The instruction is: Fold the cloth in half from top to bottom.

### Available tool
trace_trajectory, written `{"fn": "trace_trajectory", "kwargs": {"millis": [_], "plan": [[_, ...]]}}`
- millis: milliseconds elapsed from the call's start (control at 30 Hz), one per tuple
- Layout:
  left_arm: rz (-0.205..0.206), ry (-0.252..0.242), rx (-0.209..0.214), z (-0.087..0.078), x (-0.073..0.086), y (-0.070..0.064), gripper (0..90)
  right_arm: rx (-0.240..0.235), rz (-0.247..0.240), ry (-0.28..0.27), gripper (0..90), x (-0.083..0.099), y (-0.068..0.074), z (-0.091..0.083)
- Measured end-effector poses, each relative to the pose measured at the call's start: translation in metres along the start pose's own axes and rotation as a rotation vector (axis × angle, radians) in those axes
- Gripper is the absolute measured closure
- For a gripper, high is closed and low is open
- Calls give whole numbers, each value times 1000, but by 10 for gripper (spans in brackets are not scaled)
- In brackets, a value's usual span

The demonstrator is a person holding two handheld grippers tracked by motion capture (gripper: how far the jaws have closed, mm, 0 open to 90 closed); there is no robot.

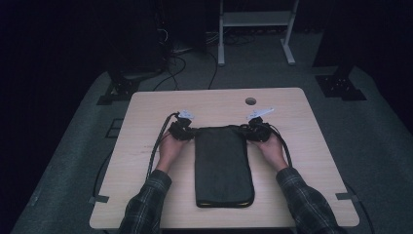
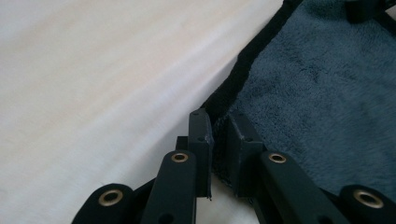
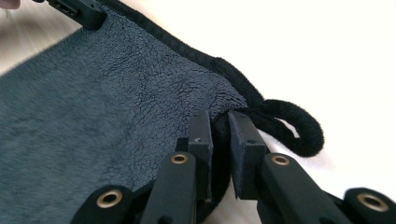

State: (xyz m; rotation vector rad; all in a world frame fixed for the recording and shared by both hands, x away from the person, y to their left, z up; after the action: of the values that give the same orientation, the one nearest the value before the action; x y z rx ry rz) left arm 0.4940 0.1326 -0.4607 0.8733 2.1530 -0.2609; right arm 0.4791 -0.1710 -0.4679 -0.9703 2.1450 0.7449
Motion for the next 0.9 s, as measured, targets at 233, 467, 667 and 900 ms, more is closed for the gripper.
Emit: {"fn": "trace_trajectory", "kwargs": {"millis": [233,467,667,900], "plan": [[26,-93,-45,-23,-31,8,804,37,-41,-85,797,-26,0,-19],[52,-115,-10,-43,-29,-1,805,-11,-65,-128,797,-24,12,-40],[33,-140,45,-59,-20,-10,805,-44,-89,-136,798,-12,28,-49],[-4,-177,133,-82,-2,-30,805,-87,-100,-124,797,4,44,-60]]}}
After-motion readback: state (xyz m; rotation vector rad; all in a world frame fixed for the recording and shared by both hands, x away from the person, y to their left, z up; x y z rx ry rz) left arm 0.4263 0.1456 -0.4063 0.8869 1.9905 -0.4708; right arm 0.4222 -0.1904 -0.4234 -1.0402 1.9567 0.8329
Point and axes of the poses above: each handheld gripper's, and its own axes: z roughly forward along the jaws, x roughly out of its underside, y roughly to its left, the point moved 1 cm from there along z, roughly forward along the jaws, and after that the axes turned 11 degrees about -x, right-handed, at the moved point
